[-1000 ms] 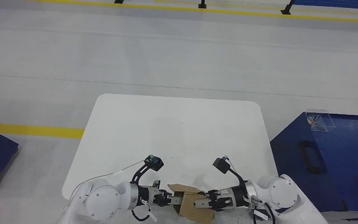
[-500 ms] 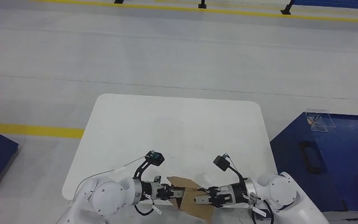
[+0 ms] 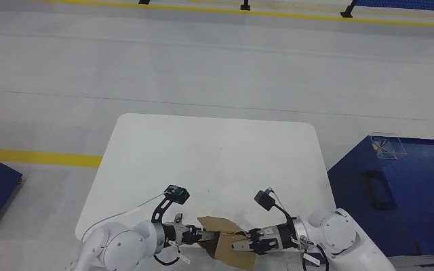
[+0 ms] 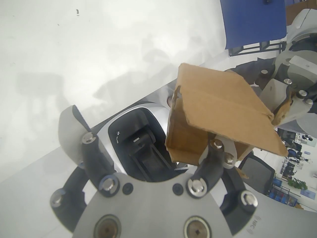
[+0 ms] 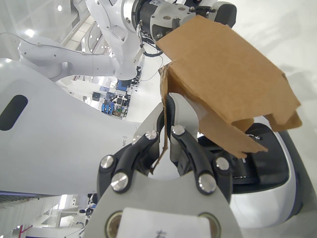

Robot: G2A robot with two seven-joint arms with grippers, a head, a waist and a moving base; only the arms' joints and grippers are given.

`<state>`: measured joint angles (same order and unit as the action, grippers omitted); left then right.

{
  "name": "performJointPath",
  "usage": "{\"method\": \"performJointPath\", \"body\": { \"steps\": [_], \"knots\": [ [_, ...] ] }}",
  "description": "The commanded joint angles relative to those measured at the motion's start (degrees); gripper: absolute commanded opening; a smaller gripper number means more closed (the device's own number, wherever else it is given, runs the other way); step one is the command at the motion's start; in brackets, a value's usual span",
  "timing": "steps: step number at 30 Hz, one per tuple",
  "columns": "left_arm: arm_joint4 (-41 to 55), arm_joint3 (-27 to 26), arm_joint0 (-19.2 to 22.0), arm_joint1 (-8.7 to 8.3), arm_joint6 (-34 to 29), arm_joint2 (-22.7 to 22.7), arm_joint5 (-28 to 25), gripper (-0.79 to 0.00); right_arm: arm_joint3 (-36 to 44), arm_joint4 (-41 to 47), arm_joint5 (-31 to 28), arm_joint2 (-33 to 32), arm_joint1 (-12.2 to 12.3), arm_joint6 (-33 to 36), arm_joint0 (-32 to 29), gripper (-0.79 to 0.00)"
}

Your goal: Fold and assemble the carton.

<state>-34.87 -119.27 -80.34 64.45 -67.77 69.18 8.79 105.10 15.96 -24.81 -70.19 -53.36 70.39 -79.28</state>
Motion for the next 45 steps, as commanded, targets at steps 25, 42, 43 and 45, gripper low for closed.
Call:
{"method": "performJointPath", "body": {
  "steps": [25,42,43,45],
  "knots": [
    [3.0,3.2,2.1,-0.5,1.2,-2.7,-1.2,-0.453,1.8,-2.2,-3.5,1.1,0.4,-2.5,-0.3,-0.785],
    [6.8,3.4,2.1,-0.82,4.9,-3.3,-5.1,-0.785,2.8,-3.8,-3.0,-1.0,1.0,-5.3,-1.9,0.0],
    [6.8,3.4,2.1,-0.82,4.9,-3.3,-5.1,-0.785,2.8,-3.8,-3.0,-1.0,1.0,-5.3,-1.9,0.0],
    [6.8,3.4,2.1,-0.82,4.9,-3.3,-5.1,-0.785,2.8,-3.8,-3.0,-1.0,1.0,-5.3,-1.9,0.0]
  ]
}}
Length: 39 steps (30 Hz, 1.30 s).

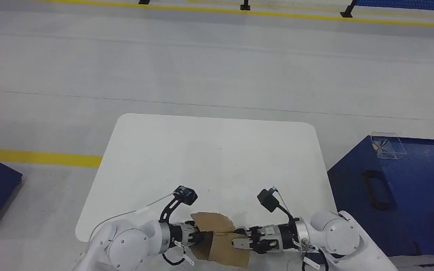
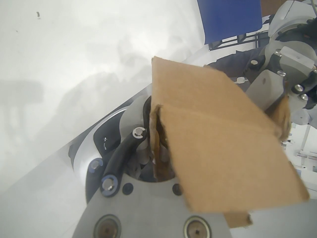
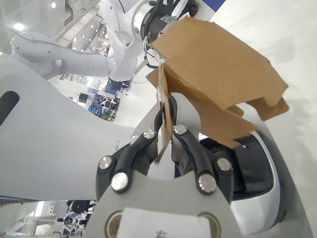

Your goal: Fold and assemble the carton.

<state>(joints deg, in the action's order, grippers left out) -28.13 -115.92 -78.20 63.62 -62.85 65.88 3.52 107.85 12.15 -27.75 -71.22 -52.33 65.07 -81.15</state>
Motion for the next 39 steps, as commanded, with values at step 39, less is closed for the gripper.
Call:
{"method": "performJointPath", "body": {
  "steps": [39],
  "knots": [
    [76.5,25.8,12.5,6.27,12.9,-2.9,36.0,-0.785,1.6,-25.0,5.3,-16.3,-0.8,-40.9,-10.3,0.0]
  ]
}}
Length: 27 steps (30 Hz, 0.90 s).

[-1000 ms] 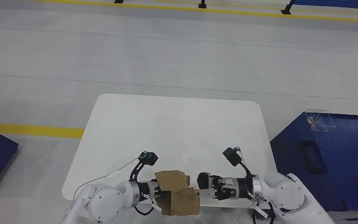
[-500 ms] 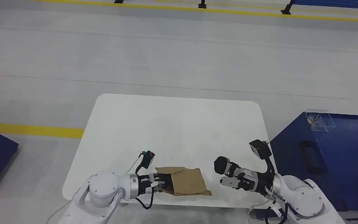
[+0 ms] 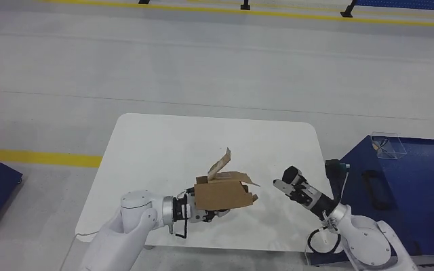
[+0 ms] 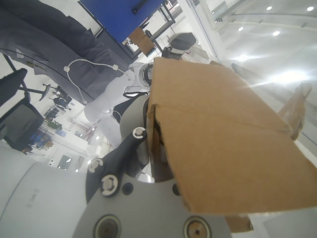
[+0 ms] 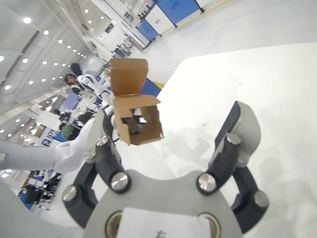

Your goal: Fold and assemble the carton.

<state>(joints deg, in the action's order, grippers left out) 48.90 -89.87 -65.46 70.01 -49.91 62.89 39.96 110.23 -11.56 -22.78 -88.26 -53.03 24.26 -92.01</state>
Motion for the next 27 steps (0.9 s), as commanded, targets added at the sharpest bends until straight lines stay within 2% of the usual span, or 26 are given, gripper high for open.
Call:
{"method": "performJointPath", "body": {
  "steps": [1,11,16,21,27],
  "knots": [
    [-0.6,-0.6,-0.6,-0.22,-0.1,0.1,-0.6,-0.785,-1.6,-2.3,0.9,1.5,-0.2,-0.6,1.2,0.0],
    [-0.6,-1.5,-0.6,-0.75,-0.1,-0.4,0.1,-0.785,-5.2,-12.0,1.4,10.7,-1.1,3.3,5.1,0.0],
    [0.5,-0.9,-0.2,-0.8,1.1,-0.4,-0.1,-0.785,-7.2,-9.7,0.0,14.3,-1.6,5.0,6.4,0.0],
    [1.6,0.2,0.1,-0.8,1.7,-0.9,-0.1,-0.785,-8.2,-7.0,-0.5,14.5,-2.0,4.2,7.5,0.0],
    [2.1,0.9,0.3,-0.86,3.0,-1.3,-0.2,-0.785,-6.2,-5.1,-2.1,11.2,-1.7,3.4,6.3,0.0]
  ]
}}
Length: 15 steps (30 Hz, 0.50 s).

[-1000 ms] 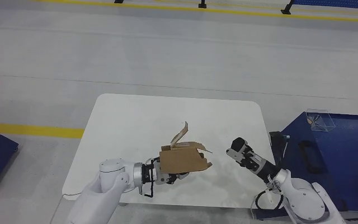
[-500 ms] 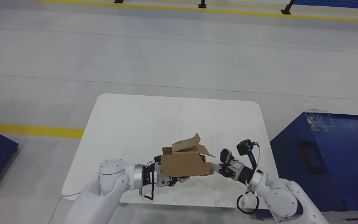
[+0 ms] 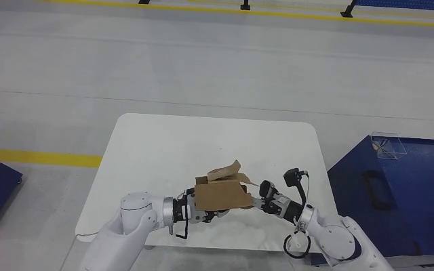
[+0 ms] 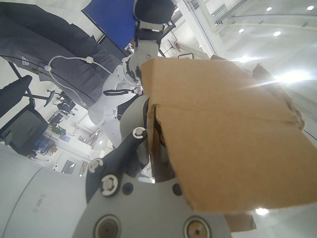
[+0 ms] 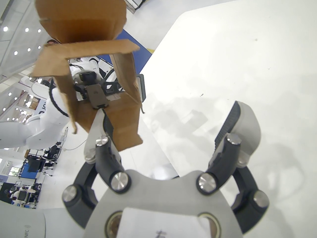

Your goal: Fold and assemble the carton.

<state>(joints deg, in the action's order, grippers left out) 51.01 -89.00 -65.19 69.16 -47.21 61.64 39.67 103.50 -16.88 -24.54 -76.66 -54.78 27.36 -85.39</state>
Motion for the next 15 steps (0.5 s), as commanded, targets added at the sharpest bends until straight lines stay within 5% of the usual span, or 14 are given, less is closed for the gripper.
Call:
{"method": "performJointPath", "body": {
  "steps": [1,15],
  "knots": [
    [0.1,0.3,0.1,-0.03,0.7,0.0,0.2,-0.785,1.3,0.1,-0.6,-1.0,0.1,0.4,-0.6,0.0],
    [1.4,0.3,0.2,-0.22,3.0,-0.5,0.0,-0.785,5.6,-2.8,1.3,0.0,-0.2,-0.4,-1.5,0.0]
  ]
}}
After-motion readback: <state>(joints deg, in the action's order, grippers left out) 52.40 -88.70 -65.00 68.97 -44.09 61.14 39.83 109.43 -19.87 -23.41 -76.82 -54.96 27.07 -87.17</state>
